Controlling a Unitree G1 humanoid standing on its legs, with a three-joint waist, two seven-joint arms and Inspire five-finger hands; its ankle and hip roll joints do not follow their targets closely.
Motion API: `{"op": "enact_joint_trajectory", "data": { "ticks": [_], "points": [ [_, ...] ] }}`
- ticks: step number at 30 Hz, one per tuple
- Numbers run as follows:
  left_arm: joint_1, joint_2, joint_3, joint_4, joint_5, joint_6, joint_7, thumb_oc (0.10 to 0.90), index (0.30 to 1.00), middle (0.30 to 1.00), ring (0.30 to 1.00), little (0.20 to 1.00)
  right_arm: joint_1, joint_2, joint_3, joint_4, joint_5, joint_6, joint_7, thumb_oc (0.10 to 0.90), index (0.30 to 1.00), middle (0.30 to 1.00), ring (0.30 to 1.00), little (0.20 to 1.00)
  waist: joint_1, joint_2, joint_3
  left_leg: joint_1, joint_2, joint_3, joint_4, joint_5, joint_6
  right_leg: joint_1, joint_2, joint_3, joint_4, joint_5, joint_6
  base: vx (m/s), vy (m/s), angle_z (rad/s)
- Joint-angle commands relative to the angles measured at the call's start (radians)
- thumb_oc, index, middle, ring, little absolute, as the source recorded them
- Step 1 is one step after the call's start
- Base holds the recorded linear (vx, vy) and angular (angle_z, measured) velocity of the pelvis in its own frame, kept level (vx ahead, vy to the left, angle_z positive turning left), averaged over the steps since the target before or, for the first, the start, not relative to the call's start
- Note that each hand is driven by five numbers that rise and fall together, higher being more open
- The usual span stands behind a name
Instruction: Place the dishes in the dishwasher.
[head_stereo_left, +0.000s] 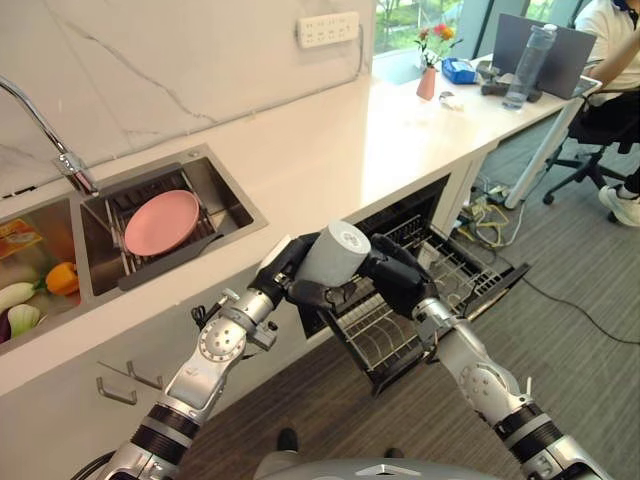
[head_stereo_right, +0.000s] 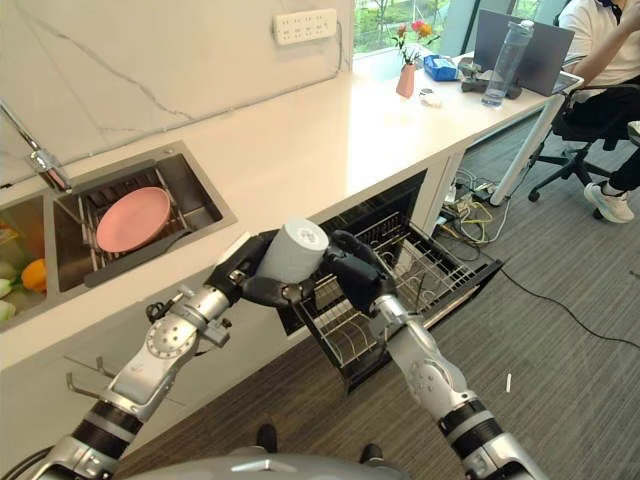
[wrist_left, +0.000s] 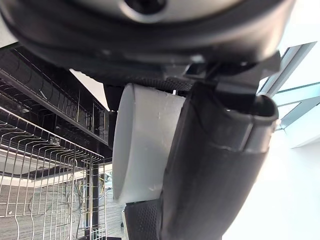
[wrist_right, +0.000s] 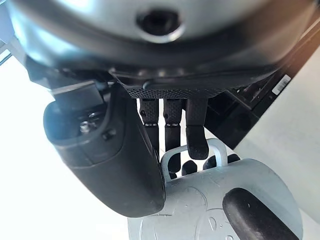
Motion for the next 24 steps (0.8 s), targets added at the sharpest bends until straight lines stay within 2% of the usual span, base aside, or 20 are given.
{"op": "enact_joint_trajectory", "data": {
  "ticks": [1, 4, 5, 6, 9, 10, 13, 14, 15, 17, 24],
  "points": [
    [-0.061, 0.017, -0.08, -0.023, 0.008, -0.029, -0.014, 0.4, 0.3, 0.3, 0.3, 0.3, -0.09, 0.148, 0.03, -0.36, 0.008, -0.039, 0.177, 0.4, 0.3, 0.3, 0.3, 0.3, -0.004, -0.026, -0.039, 0.035, -0.055, -0.003, 0.011, -0.094, 0.017, -0.004, -0.073, -0.034, 0.017, -0.066, 0.092, 0.03, 0.031, 0.0],
    [-0.043, 0.03, -0.064, -0.041, 0.0, -0.029, -0.024, 0.4, 0.3, 0.3, 0.3, 0.3, -0.079, 0.13, 0.025, -0.361, -0.012, -0.03, 0.178, 0.4, 0.3, 0.3, 0.3, 0.3, -0.003, -0.029, -0.041, 0.038, -0.055, -0.002, 0.011, -0.096, 0.019, -0.002, -0.073, -0.032, 0.017, -0.067, 0.093, 0.0, 0.0, 0.0],
    [-0.033, 0.034, -0.057, -0.05, -0.003, -0.028, -0.029, 0.4, 0.3, 0.3, 0.3, 0.3, -0.07, 0.12, 0.019, -0.362, -0.024, -0.024, 0.179, 0.58, 0.571, 0.571, 0.571, 0.571, -0.002, -0.03, -0.042, 0.04, -0.055, -0.002, 0.011, -0.097, 0.019, -0.001, -0.074, -0.033, 0.017, -0.067, 0.093, 0.0, 0.0, 0.0],
    [-0.027, 0.038, -0.05, -0.058, -0.006, -0.028, -0.034, 0.4, 0.3, 0.3, 0.3, 0.3, -0.065, 0.109, 0.015, -0.361, -0.039, -0.018, 0.182, 0.8, 0.9, 0.9, 0.9, 0.9, -0.001, -0.032, -0.042, 0.04, -0.055, -0.003, 0.011, -0.097, 0.019, -0.001, -0.074, -0.033, 0.017, -0.067, 0.093, 0.0, 0.0, 0.0],
    [-0.018, 0.043, -0.038, -0.042, -0.011, -0.028, -0.04, 0.4, 0.3, 0.3, 0.3, 0.3, -0.048, 0.058, -0.013, -0.37, -0.133, -0.003, 0.173, 0.8, 0.9, 0.9, 0.9, 0.9, -0.004, -0.038, -0.042, 0.043, -0.054, -0.001, 0.011, -0.099, 0.019, 0.001, -0.074, -0.032, 0.017, -0.067, 0.094, 0.0, 0.0, 0.0],
    [-0.041, 0.039, -0.049, -0.043, -0.003, -0.02, -0.035, 0.4, 0.3, 0.3, 0.3, 0.3, -0.041, 0.037, -0.034, -0.365, -0.208, -0.012, 0.147, 0.8, 0.9, 0.9, 0.9, 0.9, -0.013, -0.04, -0.045, 0.046, -0.053, 0.003, 0.011, -0.102, 0.02, 0.001, -0.073, -0.028, 0.017, -0.068, 0.094, 0.0, 0.0, 0.0],
    [-0.07, 0.034, -0.058, -0.043, 0.011, -0.018, -0.02, 0.4, 0.3, 0.3, 0.3, 0.3, -0.048, 0.034, -0.04, -0.353, -0.275, -0.016, 0.117, 0.8, 0.9, 0.9, 0.9, 0.9, -0.017, -0.038, -0.045, 0.052, -0.053, 0.006, 0.011, -0.106, 0.021, 0.005, -0.072, -0.023, 0.017, -0.071, 0.094, 0.01, 0.003, -0.01],
    [-0.146, -0.014, -0.125, -0.054, 0.028, -0.003, 0.001, 0.4, 0.3, 0.3, 0.3, 0.3, -0.061, 0.039, -0.025, -0.342, -0.306, -0.02, 0.099, 0.8, 0.9, 0.9, 0.9, 0.9, -0.027, -0.037, -0.044, 0.06, -0.05, 0.009, 0.011, -0.114, 0.021, 0.01, -0.07, -0.019, 0.017, -0.075, 0.094, 0.03, 0.006, -0.03],
    [-0.188, -0.032, -0.146, -0.03, 0.069, -0.006, 0.019, 0.4, 0.3, 0.3, 0.3, 0.3, -0.075, 0.04, -0.023, -0.324, -0.332, -0.022, 0.084, 0.8, 0.9, 0.9, 0.9, 0.9, -0.033, -0.041, -0.045, 0.057, -0.051, 0.011, 0.011, -0.109, 0.023, 0.004, -0.071, -0.014, 0.017, -0.071, 0.094, 0.0, 0.0, 0.0],
    [-0.235, -0.032, -0.167, 0.031, 0.159, -0.019, 0.042, 0.4, 0.3, 0.3, 0.3, 0.3, -0.099, 0.03, -0.019, -0.309, -0.349, -0.013, 0.068, 0.8, 0.9, 0.9, 0.9, 0.9, -0.041, -0.044, -0.042, 0.063, -0.05, 0.014, 0.011, -0.112, 0.023, 0.006, -0.07, -0.009, 0.017, -0.072, 0.093, 0.01, 0.005, -0.02],
    [-0.334, -0.012, -0.229, -0.013, 0.305, -0.038, 0.048, 0.4, 0.3, 0.3, 0.3, 0.3, -0.106, 0.001, -0.064, -0.333, -0.352, -0.042, 0.04, 0.8, 0.9, 0.9, 0.9, 0.9, -0.053, -0.046, -0.042, 0.071, -0.047, 0.02, 0.011, -0.117, 0.022, 0.011, -0.071, -0.002, 0.017, -0.074, 0.095, 0.02, 0.003, -0.05]
  ]
}}
